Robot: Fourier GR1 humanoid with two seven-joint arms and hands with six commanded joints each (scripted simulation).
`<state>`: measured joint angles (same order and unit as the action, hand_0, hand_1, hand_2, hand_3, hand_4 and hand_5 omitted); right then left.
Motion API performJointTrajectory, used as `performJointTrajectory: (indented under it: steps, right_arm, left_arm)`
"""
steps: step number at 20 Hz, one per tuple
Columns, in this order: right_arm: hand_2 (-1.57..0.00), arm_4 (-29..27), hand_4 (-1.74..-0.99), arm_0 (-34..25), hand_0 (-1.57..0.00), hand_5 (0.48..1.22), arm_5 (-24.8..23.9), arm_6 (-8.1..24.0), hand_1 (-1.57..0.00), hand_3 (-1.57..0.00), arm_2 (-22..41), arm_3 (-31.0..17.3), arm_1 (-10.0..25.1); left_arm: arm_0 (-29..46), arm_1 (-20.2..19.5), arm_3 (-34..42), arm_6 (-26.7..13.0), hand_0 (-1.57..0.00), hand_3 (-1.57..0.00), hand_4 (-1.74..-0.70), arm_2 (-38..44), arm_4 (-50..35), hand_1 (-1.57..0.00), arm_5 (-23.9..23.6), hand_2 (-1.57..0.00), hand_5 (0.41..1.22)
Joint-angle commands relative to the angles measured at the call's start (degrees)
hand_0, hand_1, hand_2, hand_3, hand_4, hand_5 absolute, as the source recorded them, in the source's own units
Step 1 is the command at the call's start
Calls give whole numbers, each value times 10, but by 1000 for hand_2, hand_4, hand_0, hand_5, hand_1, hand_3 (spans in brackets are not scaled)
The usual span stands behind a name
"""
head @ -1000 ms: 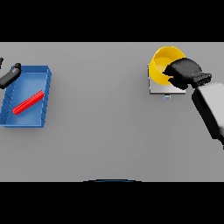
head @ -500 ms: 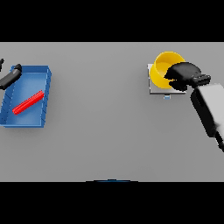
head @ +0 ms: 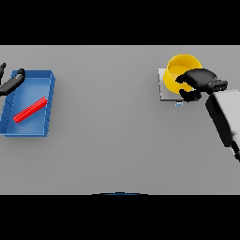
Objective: Pick up the red beaker and tilt it to pour out 1 green nut into yellow bowl. Pick up the yellow bowl and place it on the metallic measuring scale.
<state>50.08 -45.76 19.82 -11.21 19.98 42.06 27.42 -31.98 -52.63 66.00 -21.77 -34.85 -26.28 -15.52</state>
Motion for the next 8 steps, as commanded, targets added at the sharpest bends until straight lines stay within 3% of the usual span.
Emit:
performJointTrajectory:
  steps: [1, 5, 8]
  right_arm:
    - [-446, 3, -1485, -1, -188, 859, 2, -6, -304, -490, 4, 1, 1]
    - [-202, 4, -1431, 5, -77, 799, 12, 3, -124, -352, 7, 1, 1]
    - [-103, 2, -1410, 3, -39, 759, 18, 7, -63, -272, 5, 0, 2]
  left_arm:
    - [6, 0, 9, 2, 1, 1, -723, -1, 0, 1, -6, 1, 705]
    - [6, -5, 6, 3, 1, 1, -722, 4, -4, 1, -3, 1, 697]
    - [4, -12, 15, -5, 1, 1, -720, 3, -3, 1, -4, 1, 693]
